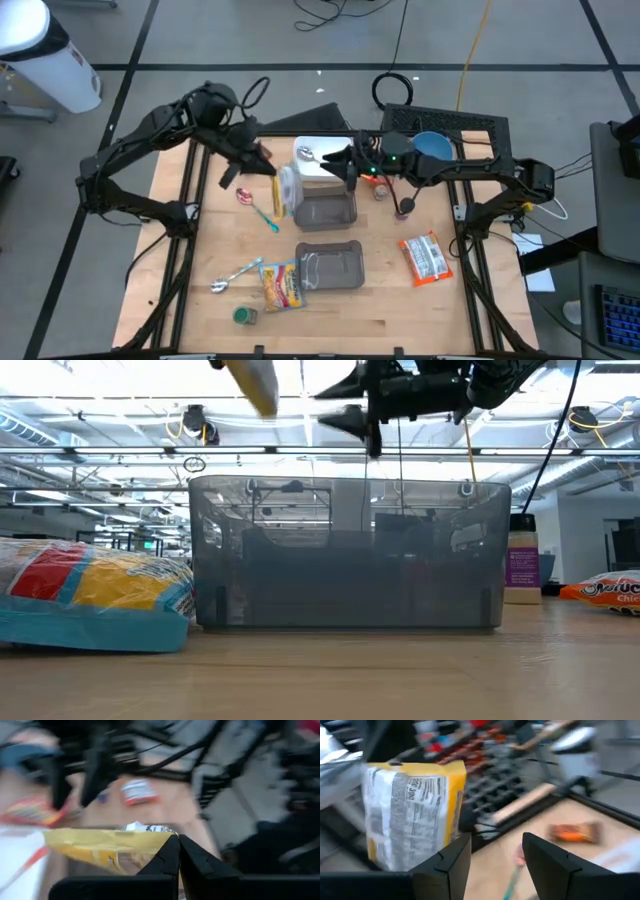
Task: Pick & Place Food Item
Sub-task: Put the yellow noodle pack into the top black bin
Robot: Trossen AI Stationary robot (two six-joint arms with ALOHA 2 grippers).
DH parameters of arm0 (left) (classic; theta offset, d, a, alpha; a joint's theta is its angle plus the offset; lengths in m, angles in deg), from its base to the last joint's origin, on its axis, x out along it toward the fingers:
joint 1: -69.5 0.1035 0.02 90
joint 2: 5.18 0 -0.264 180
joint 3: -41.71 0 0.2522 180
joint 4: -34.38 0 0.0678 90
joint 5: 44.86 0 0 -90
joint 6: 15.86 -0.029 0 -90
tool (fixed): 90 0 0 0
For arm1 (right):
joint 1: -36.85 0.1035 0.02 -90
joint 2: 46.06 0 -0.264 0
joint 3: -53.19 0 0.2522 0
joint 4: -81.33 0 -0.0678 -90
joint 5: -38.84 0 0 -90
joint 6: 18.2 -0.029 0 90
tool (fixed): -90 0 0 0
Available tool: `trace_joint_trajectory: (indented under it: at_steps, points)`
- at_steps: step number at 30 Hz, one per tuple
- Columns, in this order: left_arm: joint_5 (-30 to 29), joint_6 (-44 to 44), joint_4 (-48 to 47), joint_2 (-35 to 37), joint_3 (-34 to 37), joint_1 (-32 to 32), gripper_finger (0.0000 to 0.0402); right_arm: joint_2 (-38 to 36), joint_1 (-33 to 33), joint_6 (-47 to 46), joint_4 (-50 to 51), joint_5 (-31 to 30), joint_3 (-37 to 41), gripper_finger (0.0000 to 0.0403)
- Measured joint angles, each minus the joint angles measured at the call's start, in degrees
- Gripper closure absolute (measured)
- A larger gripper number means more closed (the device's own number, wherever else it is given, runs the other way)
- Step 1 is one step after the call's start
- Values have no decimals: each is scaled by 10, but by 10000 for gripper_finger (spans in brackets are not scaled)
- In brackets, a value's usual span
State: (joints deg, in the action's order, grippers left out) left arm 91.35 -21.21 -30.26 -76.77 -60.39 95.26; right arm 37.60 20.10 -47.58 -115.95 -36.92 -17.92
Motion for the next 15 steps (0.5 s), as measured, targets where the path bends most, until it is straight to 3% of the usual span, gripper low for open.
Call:
trace_joint_trajectory:
  at_steps: [4,15]
  points:
    - [89,20,35,-2,0,-2,398,0,-2,-14,-61,84,0,232]
    - [237,106,167,-39,0,-37,398,0,-2,25,14,146,-106,232]
